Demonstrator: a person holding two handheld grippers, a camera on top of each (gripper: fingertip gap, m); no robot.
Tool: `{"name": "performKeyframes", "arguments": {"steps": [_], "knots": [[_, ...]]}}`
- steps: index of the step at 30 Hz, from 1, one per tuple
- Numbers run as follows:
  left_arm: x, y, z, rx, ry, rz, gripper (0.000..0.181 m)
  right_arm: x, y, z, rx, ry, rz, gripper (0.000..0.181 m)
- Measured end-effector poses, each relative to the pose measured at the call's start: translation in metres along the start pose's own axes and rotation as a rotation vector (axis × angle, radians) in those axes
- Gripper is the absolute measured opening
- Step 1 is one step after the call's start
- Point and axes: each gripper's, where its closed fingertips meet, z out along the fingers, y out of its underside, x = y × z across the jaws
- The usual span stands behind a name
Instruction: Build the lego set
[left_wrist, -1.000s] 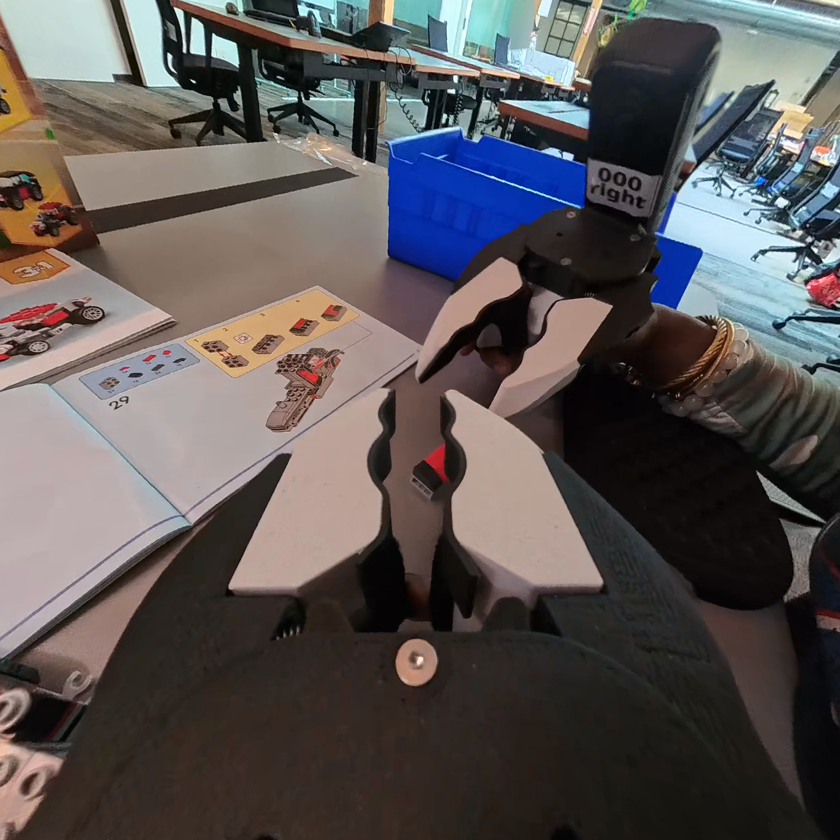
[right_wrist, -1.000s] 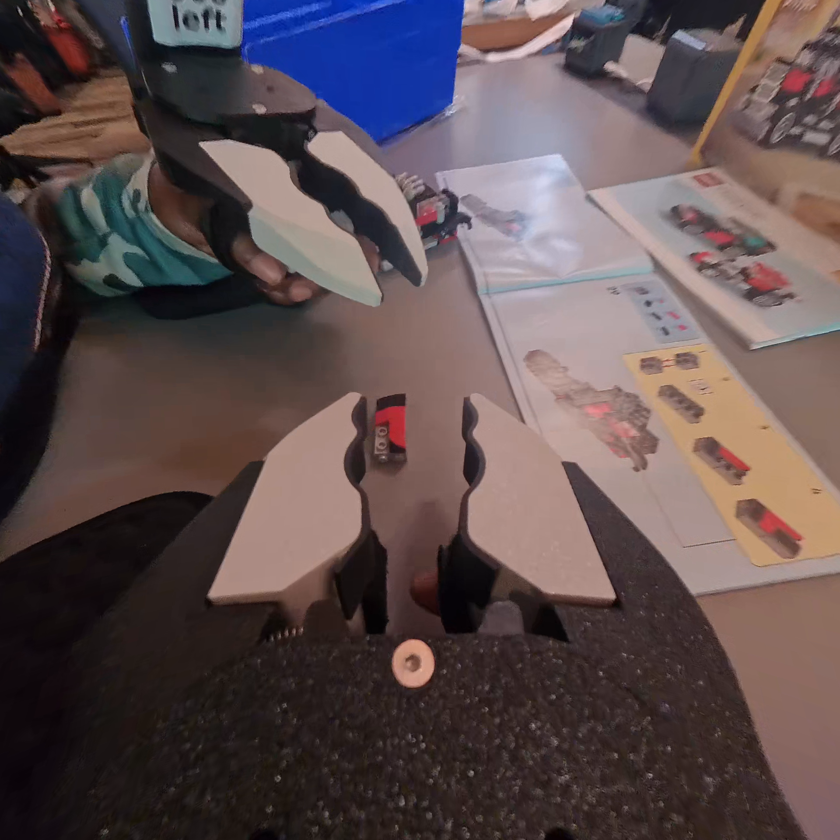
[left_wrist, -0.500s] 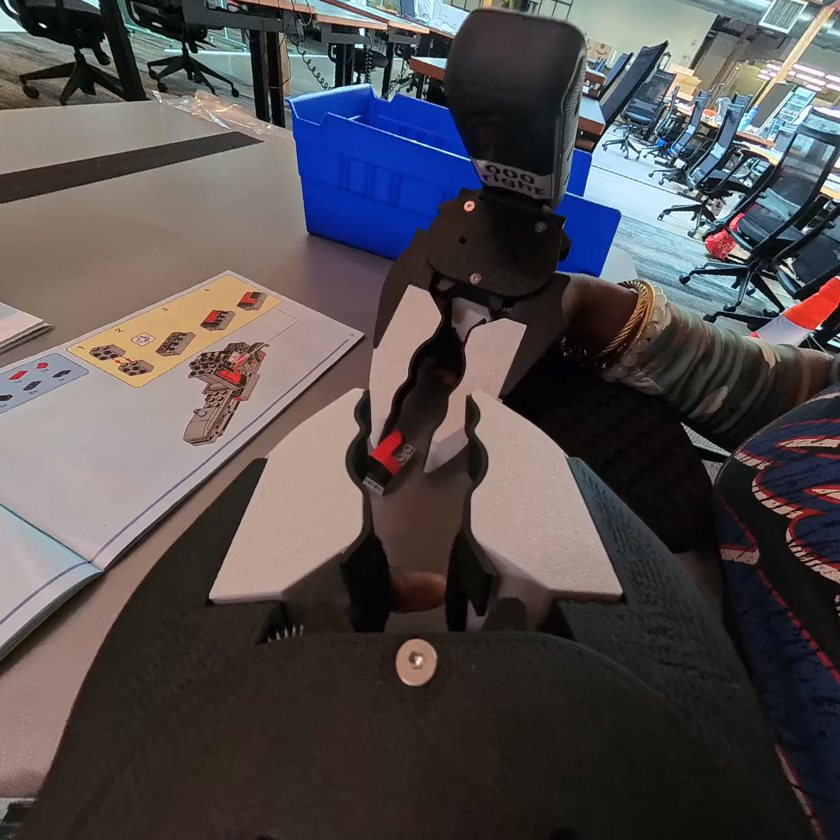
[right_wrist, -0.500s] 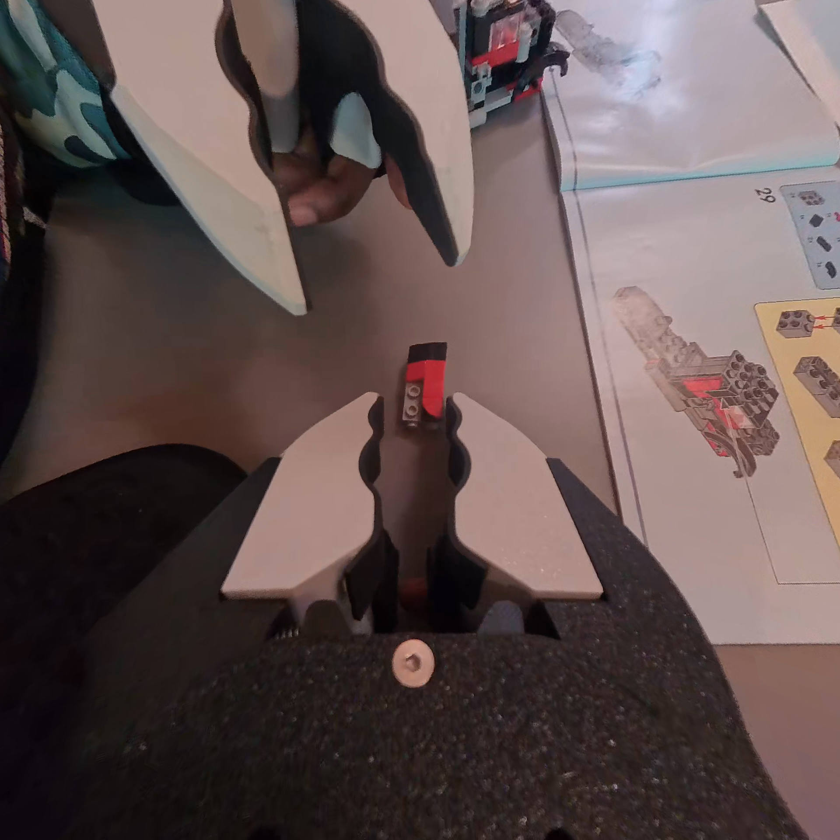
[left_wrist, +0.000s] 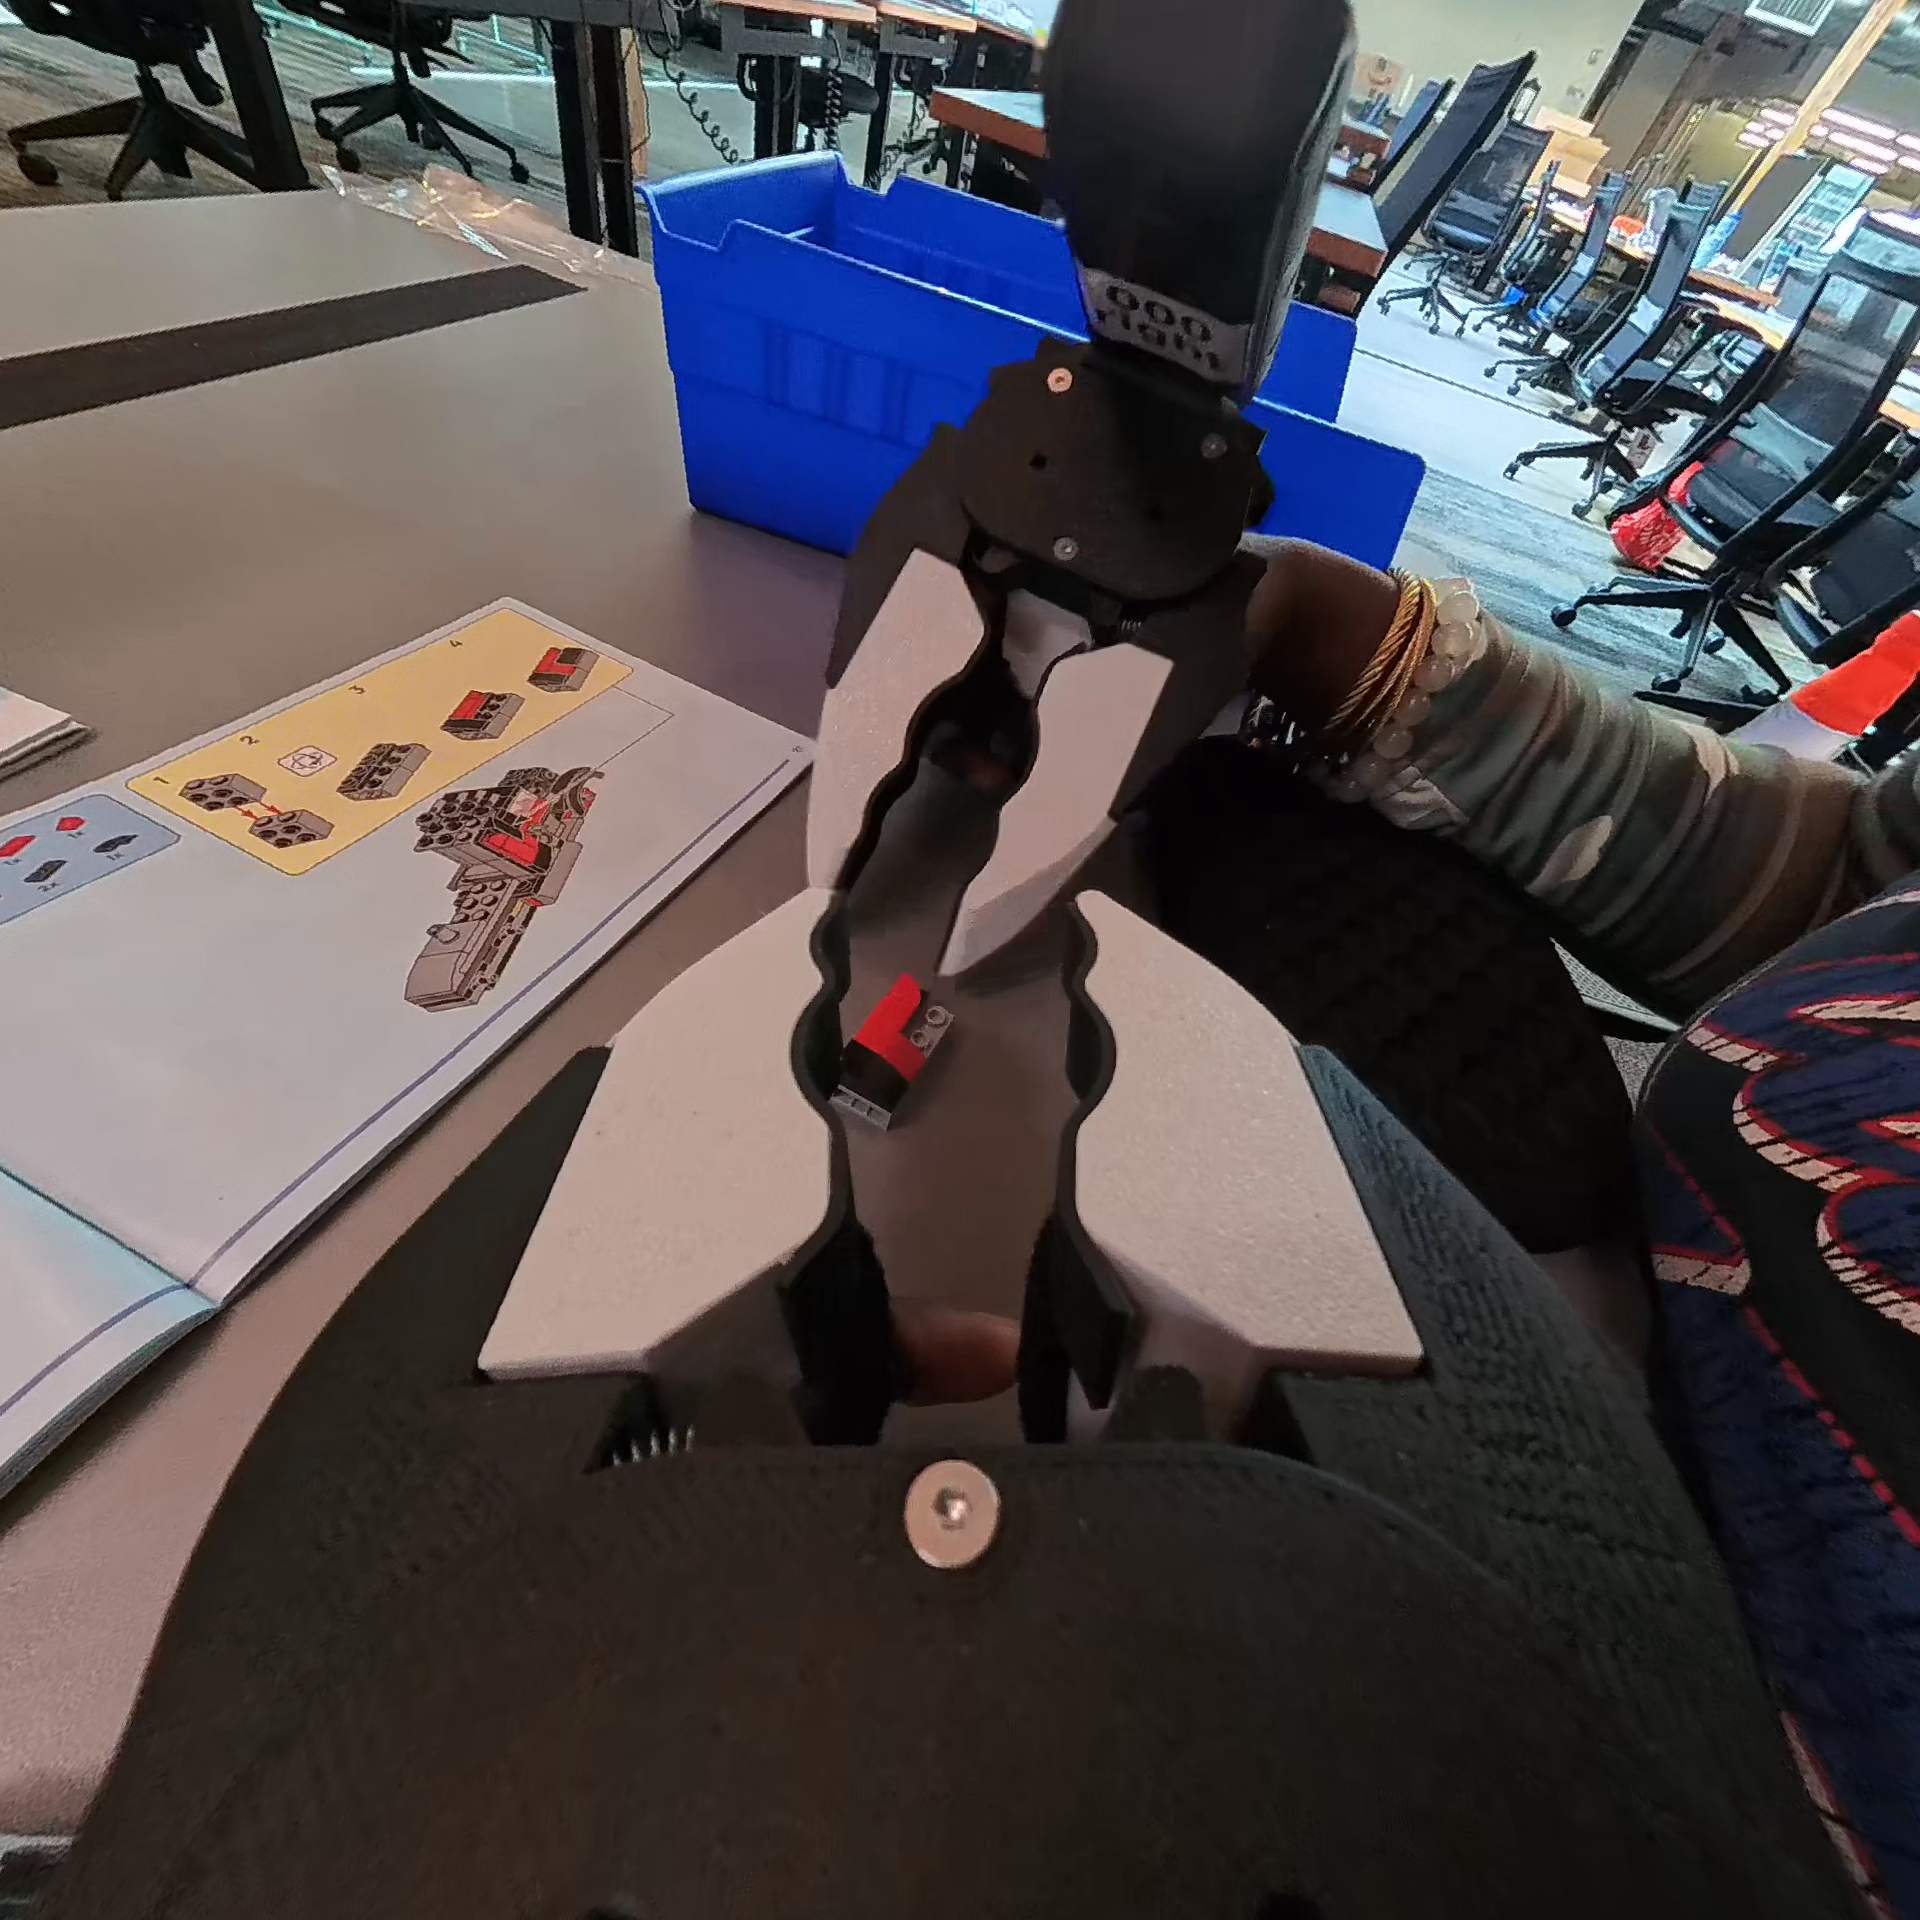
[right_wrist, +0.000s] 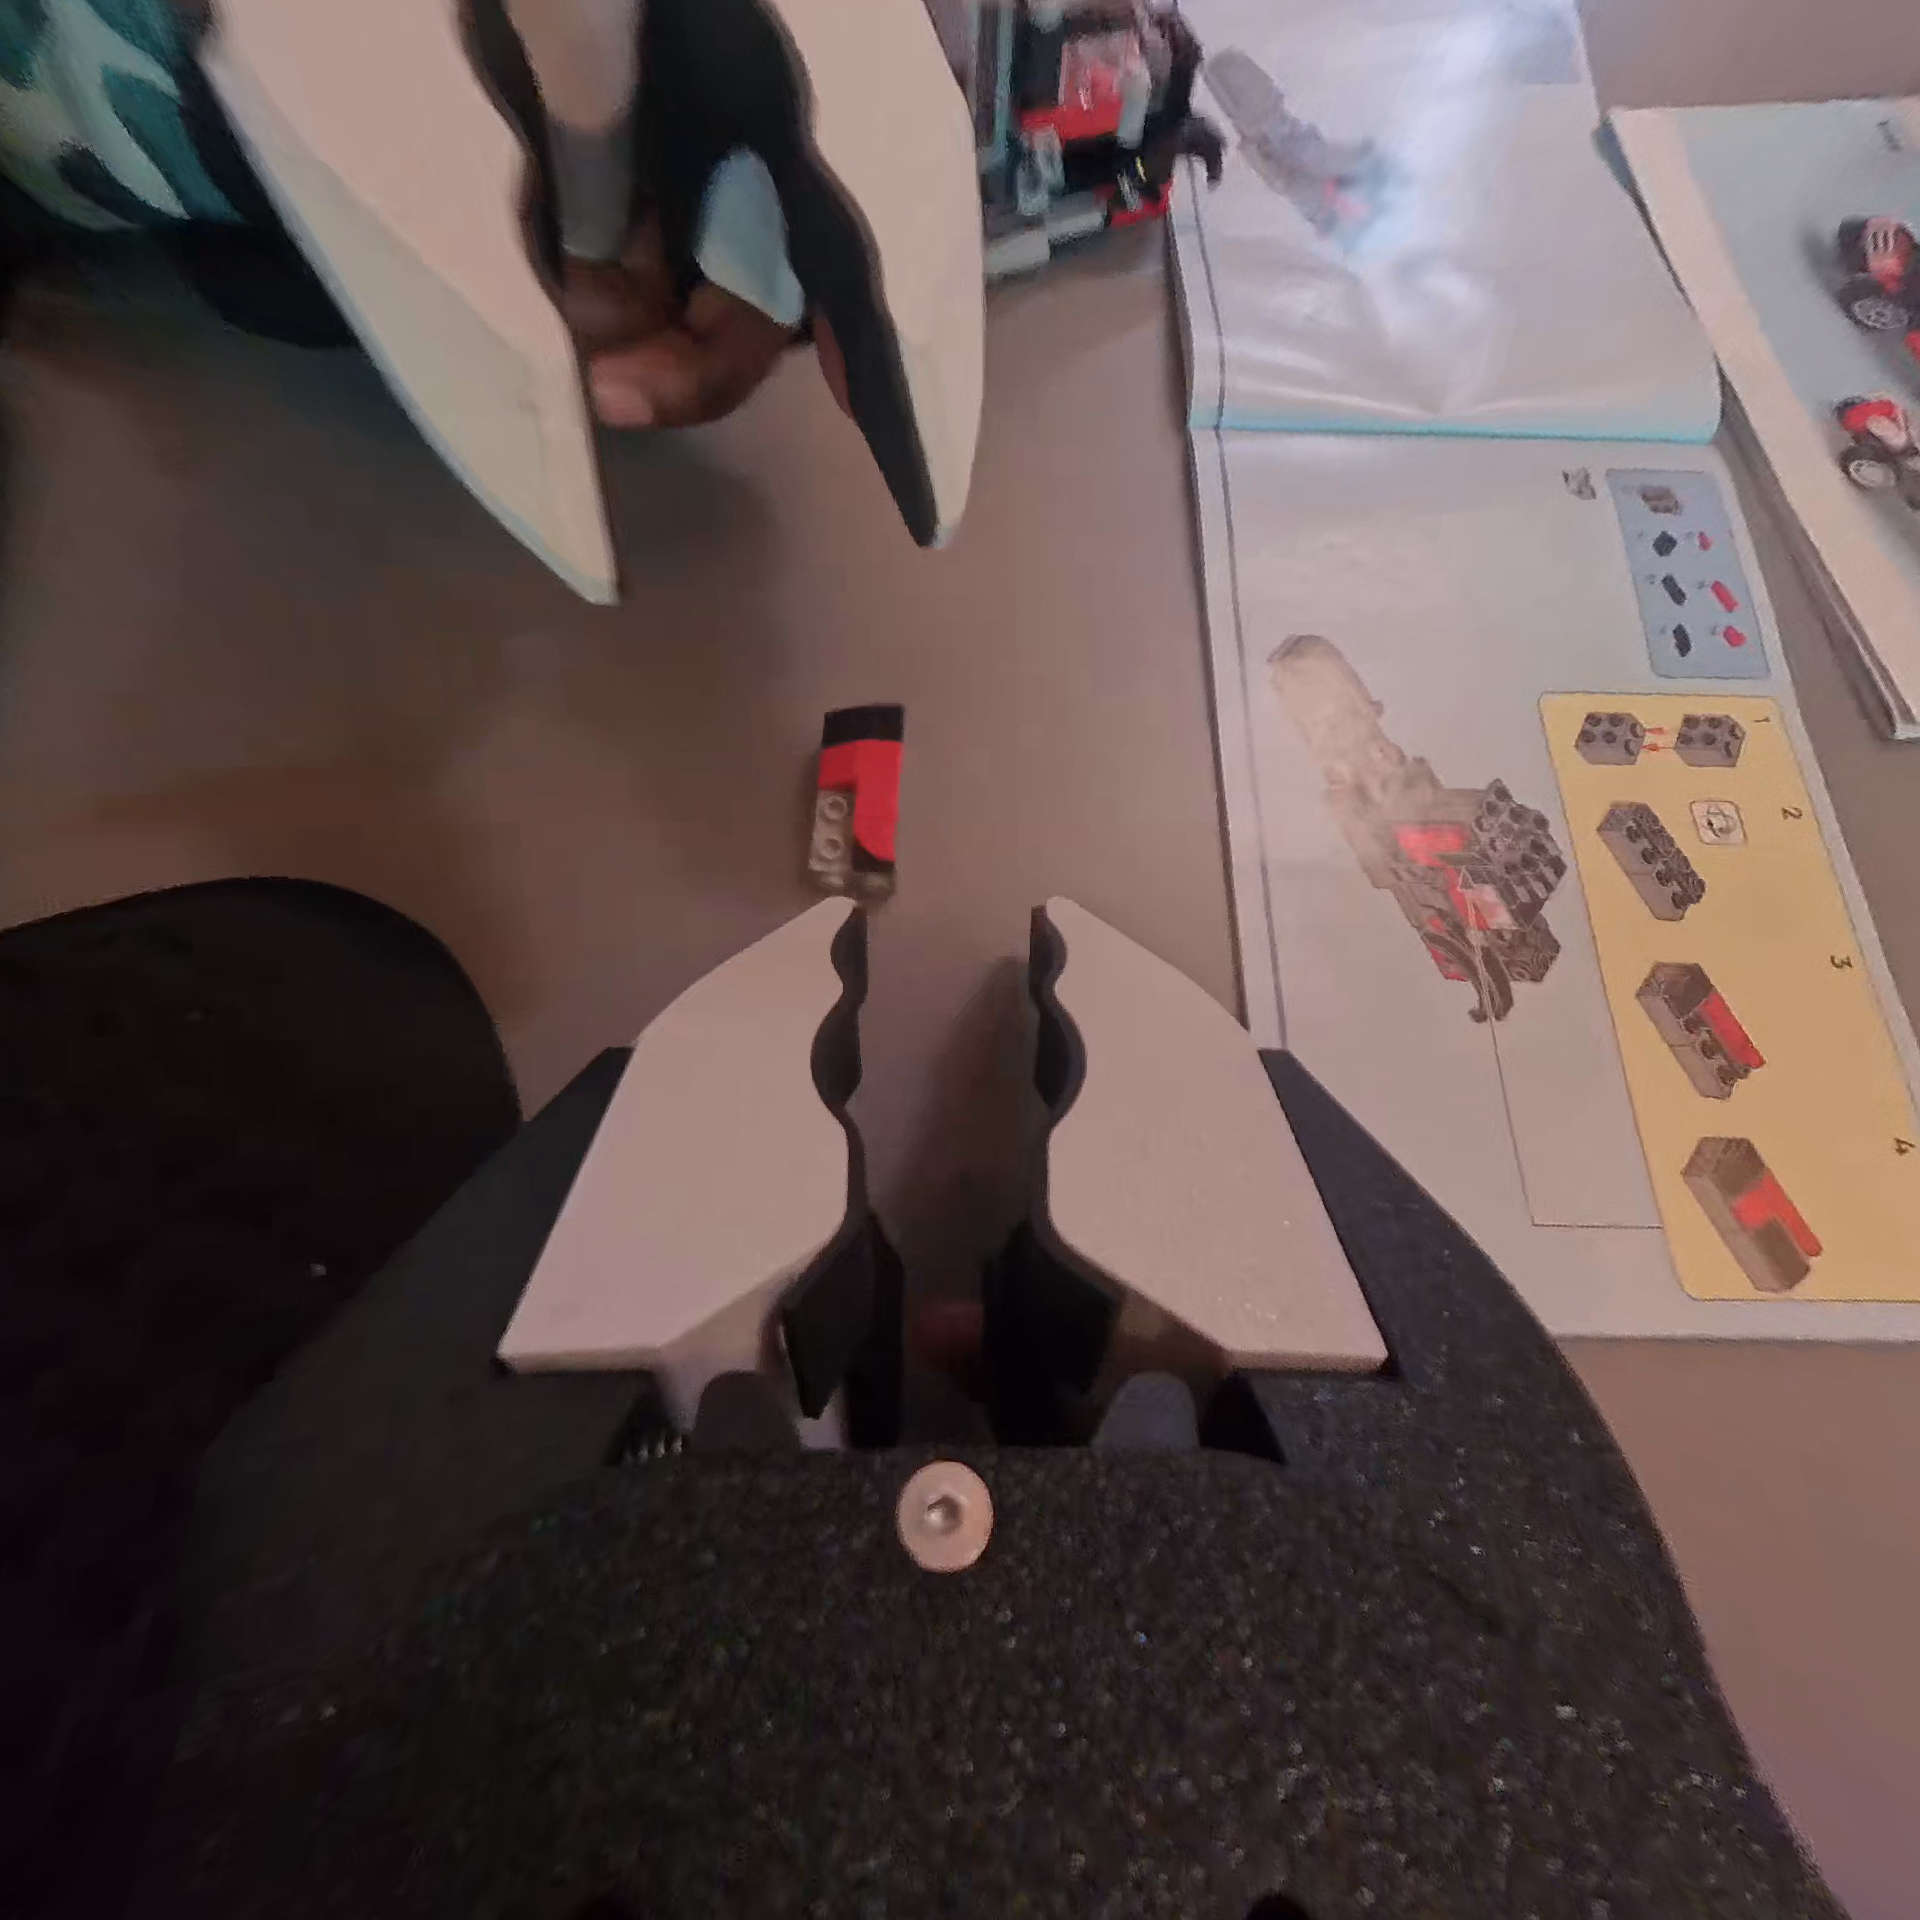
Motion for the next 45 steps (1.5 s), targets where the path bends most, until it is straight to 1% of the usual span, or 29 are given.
{"name": "performKeyframes", "arguments": {"steps": [3,4,6,8,12,15,19,23,28,30,35,38,40,41,42,43,45], "knots": [[0.000,0.000,0.000,0.001,0.000,-0.002,0.039,-0.015,-0.014,-0.003,0.109,-0.081,0.020,0.033],[0.000,0.000,0.000,0.001,0.001,-0.002,0.039,-0.017,-0.014,-0.001,0.103,-0.095,0.030,0.035],[0.001,0.001,0.001,-0.005,0.003,0.001,0.039,-0.017,-0.007,0.006,0.033,-0.091,0.038,0.038],[0.001,0.002,0.001,-0.015,0.006,0.005,0.039,-0.018,-0.002,0.013,-0.026,-0.092,0.028,0.038],[0.002,0.004,0.003,-0.033,0.010,0.005,0.039,-0.008,-0.002,0.013,-0.024,-0.036,0.030,0.032],[0.002,0.004,0.003,-0.030,0.010,0.003,0.039,0.004,0.001,0.009,-0.022,0.040,0.027,0.031],[0.000,0.005,0.003,-0.036,0.000,-0.004,0.039,0.003,-0.002,0.004,0.020,0.023,0.021,0.031],[-0.005,0.018,0.008,-0.137,-0.039,-0.023,0.039,-0.002,-0.003,0.004,0.023,-0.002,0.000,0.030],[-0.008,0.038,0.016,-0.291,-0.092,0.033,0.039,-0.006,0.002,0.008,-0.021,-0.012,-0.018,0.030],[-0.009,0.041,0.016,-0.311,-0.107,0.046,0.039,-0.006,0.001,0.007,-0.010,-0.005,-0.021,0.030],[-0.011,0.038,0.015,-0.291,-0.111,0.026,0.039,-0.001,-0.011,0.000,0.061,0.061,-0.034,0.029],[-0.009,0.034,0.014,-0.261,-0.093,0.013,0.039,0.000,-0.041,-0.018,0.164,0.181,-0.056,0.029],[-0.007,0.031,0.012,-0.234,-0.071,0.001,0.038,-0.009,-0.064,-0.039,0.250,0.242,-0.070,0.029],[-0.007,0.029,0.012,-0.221,-0.065,-0.004,0.037,-0.015,-0.075,-0.052,0.296,0.270,-0.074,0.026],[-0.007,0.027,0.011,-0.208,-0.060,-0.009,0.037,-0.023,-0.083,-0.068,0.333,0.292,-0.074,0.016],[-0.007,0.026,0.010,-0.196,-0.057,-0.013,0.036,-0.032,-0.088,-0.085,0.357,0.294,-0.084,0.003],[-0.006,0.023,0.009,-0.174,-0.053,-0.019,0.034,-0.044,-0.090,-0.124,0.373,0.329,-0.093,0.000]]}}
